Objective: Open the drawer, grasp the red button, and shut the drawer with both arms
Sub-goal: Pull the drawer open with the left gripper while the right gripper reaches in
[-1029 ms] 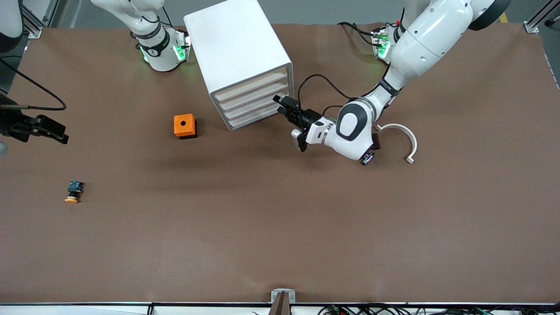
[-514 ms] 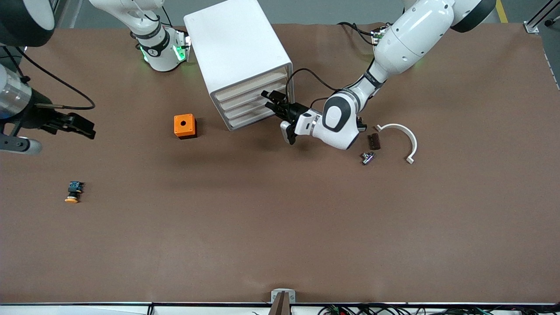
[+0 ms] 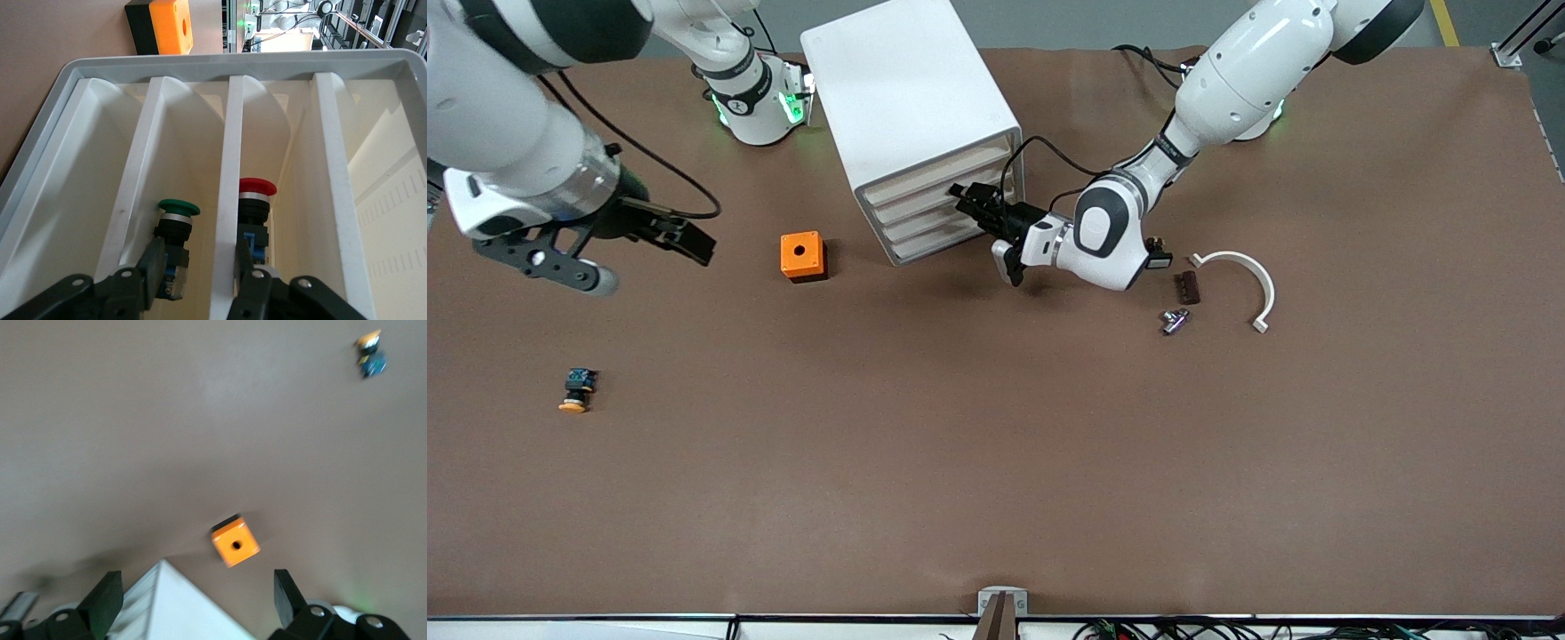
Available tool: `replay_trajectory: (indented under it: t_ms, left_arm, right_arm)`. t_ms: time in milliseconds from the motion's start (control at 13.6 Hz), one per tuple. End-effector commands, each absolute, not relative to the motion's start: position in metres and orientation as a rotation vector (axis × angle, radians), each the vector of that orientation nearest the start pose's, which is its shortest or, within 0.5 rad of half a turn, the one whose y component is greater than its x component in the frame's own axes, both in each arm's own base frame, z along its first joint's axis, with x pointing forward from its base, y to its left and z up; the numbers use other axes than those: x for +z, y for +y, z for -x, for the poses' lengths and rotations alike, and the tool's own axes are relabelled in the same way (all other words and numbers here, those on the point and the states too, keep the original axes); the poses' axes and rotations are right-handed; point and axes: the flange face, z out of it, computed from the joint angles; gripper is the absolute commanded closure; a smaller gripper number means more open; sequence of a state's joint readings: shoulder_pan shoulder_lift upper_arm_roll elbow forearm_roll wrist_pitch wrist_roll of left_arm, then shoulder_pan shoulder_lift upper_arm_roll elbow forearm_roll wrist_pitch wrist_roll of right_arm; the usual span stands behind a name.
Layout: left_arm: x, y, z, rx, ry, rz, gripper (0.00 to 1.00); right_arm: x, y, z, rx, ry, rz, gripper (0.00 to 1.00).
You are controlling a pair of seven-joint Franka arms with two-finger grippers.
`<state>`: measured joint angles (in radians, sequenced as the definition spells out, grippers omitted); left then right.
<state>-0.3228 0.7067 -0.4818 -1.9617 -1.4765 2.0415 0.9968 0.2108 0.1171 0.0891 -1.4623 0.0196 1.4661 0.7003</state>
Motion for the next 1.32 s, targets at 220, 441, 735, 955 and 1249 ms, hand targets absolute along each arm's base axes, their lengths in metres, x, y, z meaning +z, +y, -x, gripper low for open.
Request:
replay_trajectory:
  t_ms: [220, 441, 735, 955, 1249]
  left_arm:
    - [0.178, -0.478, -0.357, -0.401, -0.392, -1.643, 0.55]
    - [0.177, -0.481, -0.354, -0.396, -0.393, -1.656, 0.69]
    - [0.177, -0.481, -0.356, -0.392, -0.395, -1.653, 0.96]
    - [0.178, -0.475, -0.367, -0.378, -0.376, -1.658, 1.00]
    - [0.179, -0.458, -0.393, -0.344, -0.336, -1.670, 1.00]
  right_arm:
    - [0.600, 0.218, -0.537, 0.229, 0.816, 3.018, 0.00]
    - [0.599, 0.237, -0.531, 0.222, 0.878, 3.003, 0.00]
    - [0.593, 0.254, -0.530, 0.212, 0.917, 2.988, 0.00]
    - [0.590, 0.268, -0.529, 0.196, 0.963, 2.968, 0.00]
    - [0.579, 0.291, -0.528, 0.185, 1.010, 2.951, 0.00]
